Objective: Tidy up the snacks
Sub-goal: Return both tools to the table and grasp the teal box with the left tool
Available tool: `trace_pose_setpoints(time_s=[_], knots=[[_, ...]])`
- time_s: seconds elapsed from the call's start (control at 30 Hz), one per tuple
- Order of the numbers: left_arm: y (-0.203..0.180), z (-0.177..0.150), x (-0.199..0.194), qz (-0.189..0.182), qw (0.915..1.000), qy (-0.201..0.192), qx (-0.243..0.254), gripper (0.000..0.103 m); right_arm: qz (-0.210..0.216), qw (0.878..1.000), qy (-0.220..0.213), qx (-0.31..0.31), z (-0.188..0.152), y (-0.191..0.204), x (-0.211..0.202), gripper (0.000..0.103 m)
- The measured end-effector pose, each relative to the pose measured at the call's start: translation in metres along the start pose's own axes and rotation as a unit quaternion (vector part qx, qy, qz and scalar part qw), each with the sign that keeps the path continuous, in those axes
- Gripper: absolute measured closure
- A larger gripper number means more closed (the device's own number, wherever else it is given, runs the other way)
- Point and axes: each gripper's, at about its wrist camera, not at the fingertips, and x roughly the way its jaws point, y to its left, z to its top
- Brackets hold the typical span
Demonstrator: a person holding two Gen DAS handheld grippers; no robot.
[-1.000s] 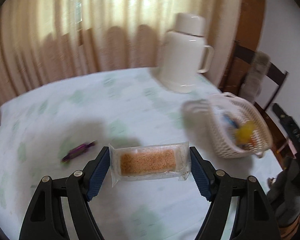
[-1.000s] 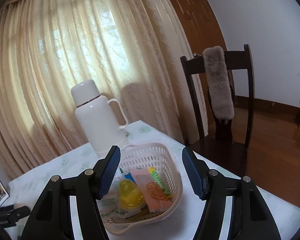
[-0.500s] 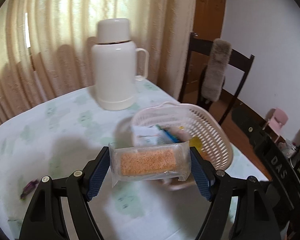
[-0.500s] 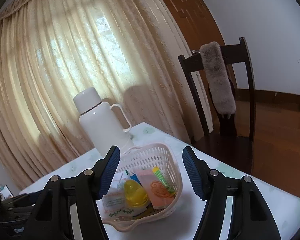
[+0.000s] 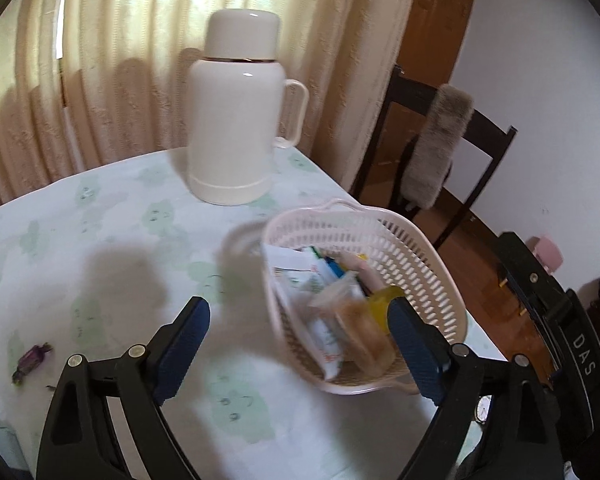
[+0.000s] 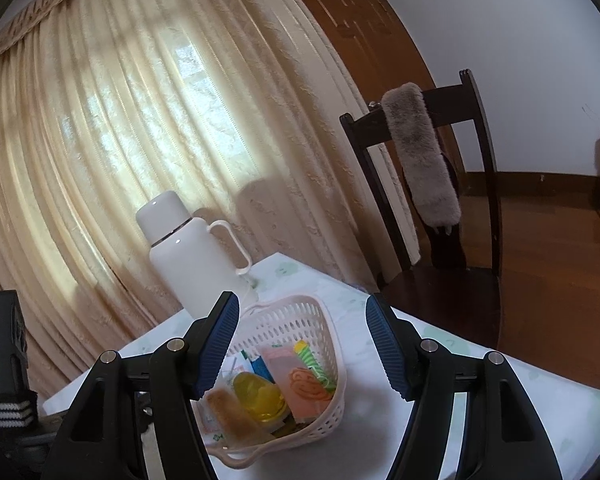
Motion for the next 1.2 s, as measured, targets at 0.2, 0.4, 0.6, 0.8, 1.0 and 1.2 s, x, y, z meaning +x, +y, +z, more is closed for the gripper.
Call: trace_pose_setpoints(time_s=[0.2,0.4,0.6,0.8,1.0,1.2], knots=[[0.013,-0.004,-0.016,0.03,0.9994,-0.014,-0.005,0.015,0.017,1.0,-0.01,-0.022,-0.005,0.009,-0.004,0.036],[0.033,-0.015,-0.033,0.065,0.9976,-0.021,-0.014,0.015,0.048,0.995,-0.026,-0.084,-0.016,0.036,-0.012,0.035],[0.062,-0.028,-0.053,0.103,0.9936,-0.026,-0.037,0.015,0.078,0.988,-0.01,-0.131,-0.031,0.057,-0.011,0.034],[0.101,-0.049,-0.073,0.147,0.9864,-0.019,-0.07,0.015,0.104,0.979,0.003,-0.176,-0.05,0.076,-0.014,0.034],[0.147,-0.072,-0.09,0.198,0.973,-0.002,-0.118,0.015,0.14,0.963,0.02,-0.228,-0.071,0.098,-0.017,0.034],[0.181,-0.093,-0.107,0.238,0.96,0.008,-0.148,0.015,0.159,0.952,0.039,-0.26,-0.089,0.11,-0.02,0.034]])
